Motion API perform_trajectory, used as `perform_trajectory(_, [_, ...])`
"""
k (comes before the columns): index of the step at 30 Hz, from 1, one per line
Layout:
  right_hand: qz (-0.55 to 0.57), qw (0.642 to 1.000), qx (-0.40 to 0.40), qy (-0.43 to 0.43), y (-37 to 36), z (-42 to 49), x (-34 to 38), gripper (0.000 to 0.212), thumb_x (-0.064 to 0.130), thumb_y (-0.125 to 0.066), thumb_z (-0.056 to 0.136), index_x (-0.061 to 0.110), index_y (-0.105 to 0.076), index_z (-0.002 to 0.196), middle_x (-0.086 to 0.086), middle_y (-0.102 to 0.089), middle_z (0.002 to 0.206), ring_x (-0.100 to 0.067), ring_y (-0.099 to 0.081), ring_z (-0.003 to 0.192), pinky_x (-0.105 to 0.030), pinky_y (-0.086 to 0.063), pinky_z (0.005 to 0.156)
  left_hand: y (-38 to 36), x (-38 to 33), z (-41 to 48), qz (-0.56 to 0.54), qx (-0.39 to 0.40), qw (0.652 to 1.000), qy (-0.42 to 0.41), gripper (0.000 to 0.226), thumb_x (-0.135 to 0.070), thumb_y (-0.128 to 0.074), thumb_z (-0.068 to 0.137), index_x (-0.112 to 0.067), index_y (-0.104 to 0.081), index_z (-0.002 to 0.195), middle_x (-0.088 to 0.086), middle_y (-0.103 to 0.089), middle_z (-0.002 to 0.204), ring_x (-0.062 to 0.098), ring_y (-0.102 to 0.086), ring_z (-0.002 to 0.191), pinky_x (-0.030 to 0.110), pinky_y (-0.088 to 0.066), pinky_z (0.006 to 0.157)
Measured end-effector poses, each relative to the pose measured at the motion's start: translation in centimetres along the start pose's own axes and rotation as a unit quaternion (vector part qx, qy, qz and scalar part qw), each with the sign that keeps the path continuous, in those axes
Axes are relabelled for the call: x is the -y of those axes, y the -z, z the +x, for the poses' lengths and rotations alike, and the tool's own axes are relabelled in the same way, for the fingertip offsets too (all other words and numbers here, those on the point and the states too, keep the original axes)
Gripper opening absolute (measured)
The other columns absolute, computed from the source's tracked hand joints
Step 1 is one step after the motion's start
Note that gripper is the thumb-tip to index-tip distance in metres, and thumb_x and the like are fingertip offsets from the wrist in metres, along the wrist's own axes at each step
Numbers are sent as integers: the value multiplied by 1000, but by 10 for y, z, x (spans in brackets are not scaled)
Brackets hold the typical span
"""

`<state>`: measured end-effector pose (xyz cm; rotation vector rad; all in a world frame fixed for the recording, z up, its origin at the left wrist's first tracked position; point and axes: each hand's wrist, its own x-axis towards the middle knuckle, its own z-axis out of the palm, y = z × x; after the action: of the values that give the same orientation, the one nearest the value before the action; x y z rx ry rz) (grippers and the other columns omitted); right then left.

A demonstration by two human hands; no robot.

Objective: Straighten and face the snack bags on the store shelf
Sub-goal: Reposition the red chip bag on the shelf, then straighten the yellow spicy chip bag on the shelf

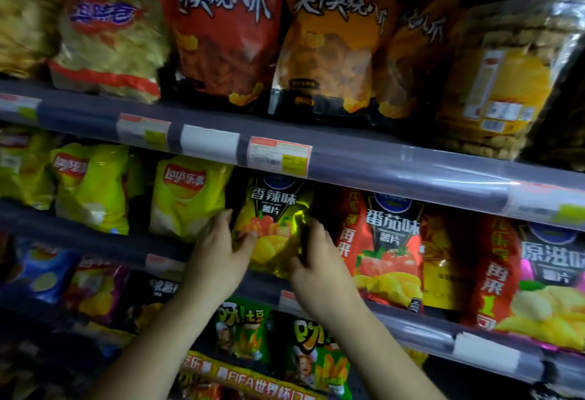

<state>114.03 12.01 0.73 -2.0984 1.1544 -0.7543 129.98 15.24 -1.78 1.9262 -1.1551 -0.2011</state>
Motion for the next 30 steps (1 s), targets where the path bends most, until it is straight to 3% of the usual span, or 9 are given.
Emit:
perform_trajectory(3, [15, 997, 21, -68, -14, 14, 0, 64, 12, -55, 94, 8, -29, 153, -15, -53, 145, -34, -53, 132, -39, -45, 108, -4, 1, 10, -10, 46, 999, 1, 50, -43, -55, 96, -16, -48, 138, 10, -61, 135, 31, -57, 122, 33, -44, 89])
perform_trajectory(8, [101, 992, -31, -66, -15, 19, -4, 34, 10, -62, 89, 17, -50, 120, 8, -61, 88, -12, -60, 78, -37, -55, 78, 9, -1, 13, -81, 17, 994, -76, 43, -43, -63, 90, -27, -54, 130, -7, -67, 115, 17, -63, 104, 29, -46, 79])
perform_trajectory(11, [195, 977, -51, -67, -13, 20, -2, 34, 11, -64, 90, 22, -56, 121, 1, -71, 92, -27, -70, 85, -46, -61, 84, 25, -5, 13, -123, 20, 987, -105, 43, -43, -69, 86, -35, -56, 125, -16, -66, 111, 7, -62, 100, 27, -49, 80])
perform_trajectory(16, [273, 959, -58, -46, -10, 9, -5, 44, 11, -75, 90, 21, -57, 129, -1, -74, 113, -21, -73, 103, -32, -62, 78, 42, 9, 19, -248, 109, 962, -27, 60, -63, -77, 62, -37, -64, 115, -12, -75, 109, 9, -70, 103, 42, -56, 94])
perform_trajectory(19, [280, 959, -17, -36, -11, -2, -6, 64, 29, -85, 77, 22, -55, 133, -1, -71, 122, -19, -71, 108, -26, -60, 73, 46, 9, 13, -313, 143, 939, 1, 67, -54, -83, 57, -26, -69, 116, -13, -78, 106, 5, -73, 101, 38, -56, 95])
perform_trajectory(22, [300, 953, 2, -42, -10, -9, -1, 82, 50, -85, 61, 23, -56, 133, -1, -73, 122, -21, -73, 109, -25, -60, 70, 50, 7, 3, -370, 162, 915, 8, 64, -38, -91, 59, -16, -70, 114, -2, -80, 104, 18, -75, 100, 36, -60, 86])
perform_trajectory(26, [337, 937, 72, -52, 1, -22, 3, 53, 40, -83, 73, 15, -70, 118, -10, -81, 112, -31, -78, 103, -47, -62, 90, 55, 10, -16, -444, 244, 862, 20, 55, -18, -86, 62, -14, -70, 114, 8, -78, 111, 26, -74, 103, 36, -61, 79])
perform_trajectory(28, [366, 926, 88, -40, 4, -31, 0, 42, 33, -87, 71, 11, -77, 105, -17, -81, 106, -35, -78, 96, -47, -63, 85, 55, 16, -26, -478, 262, 838, 36, 52, -15, -83, 66, -13, -71, 116, 9, -77, 115, 26, -73, 106, 34, -61, 79])
perform_trajectory(30, [404, 906, 121, -39, 7, -41, -7, 57, 41, -97, 55, 13, -80, 101, -19, -81, 103, -31, -79, 88, -41, -65, 76, 54, 22, -37, -502, 258, 822, 71, 47, -18, -82, 66, -13, -75, 112, 11, -76, 117, 27, -72, 107, 38, -60, 86])
